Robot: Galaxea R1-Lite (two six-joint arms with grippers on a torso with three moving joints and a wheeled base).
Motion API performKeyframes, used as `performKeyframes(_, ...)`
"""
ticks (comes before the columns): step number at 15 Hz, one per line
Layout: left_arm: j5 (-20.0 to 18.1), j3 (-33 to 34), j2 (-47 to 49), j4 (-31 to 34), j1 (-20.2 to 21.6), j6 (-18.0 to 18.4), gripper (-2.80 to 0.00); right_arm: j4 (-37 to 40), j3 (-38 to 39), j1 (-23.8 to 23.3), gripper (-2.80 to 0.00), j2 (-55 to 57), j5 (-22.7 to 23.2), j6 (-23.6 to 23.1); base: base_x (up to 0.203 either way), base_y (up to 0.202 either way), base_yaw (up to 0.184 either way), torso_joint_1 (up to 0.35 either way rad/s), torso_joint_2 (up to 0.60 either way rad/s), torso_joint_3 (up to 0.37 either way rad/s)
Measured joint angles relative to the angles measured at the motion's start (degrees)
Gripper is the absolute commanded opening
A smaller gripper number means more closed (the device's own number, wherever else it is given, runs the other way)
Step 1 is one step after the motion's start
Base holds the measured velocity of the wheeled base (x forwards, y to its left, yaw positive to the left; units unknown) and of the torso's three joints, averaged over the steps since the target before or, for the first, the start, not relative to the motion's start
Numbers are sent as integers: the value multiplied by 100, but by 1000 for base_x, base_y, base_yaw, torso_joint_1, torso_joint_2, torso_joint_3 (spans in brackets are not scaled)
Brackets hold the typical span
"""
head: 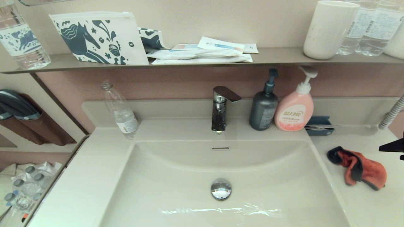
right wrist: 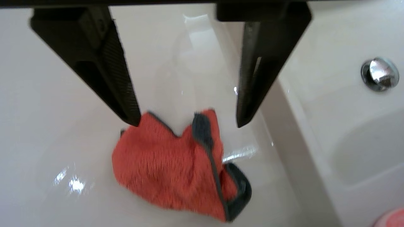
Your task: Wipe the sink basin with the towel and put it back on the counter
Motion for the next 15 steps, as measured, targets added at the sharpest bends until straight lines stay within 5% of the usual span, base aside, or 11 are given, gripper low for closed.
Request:
performKeyframes(1, -2, 0, 0, 0, 0, 1, -280, 204, -38, -1, 0, -96, -19, -11, 0, 0, 0, 0, 0, 0)
performKeyframes(3, 0, 0, 0, 0, 0, 1, -280, 357, -11, -14, -280, -273, -93, -51, 0, 0, 0, 0, 0, 0)
performKeyframes(9, 1, 0, -2, 0, 0, 0, -280, 565, 387, 71, -280, -1051, -152, -155, 0, 0, 0, 0, 0, 0)
performKeyframes(15, 0, 1, -2, -2, 0, 0, -280, 1299, 645, 1366, -280, -2336, -155, 135, 0, 0, 0, 0, 0, 0)
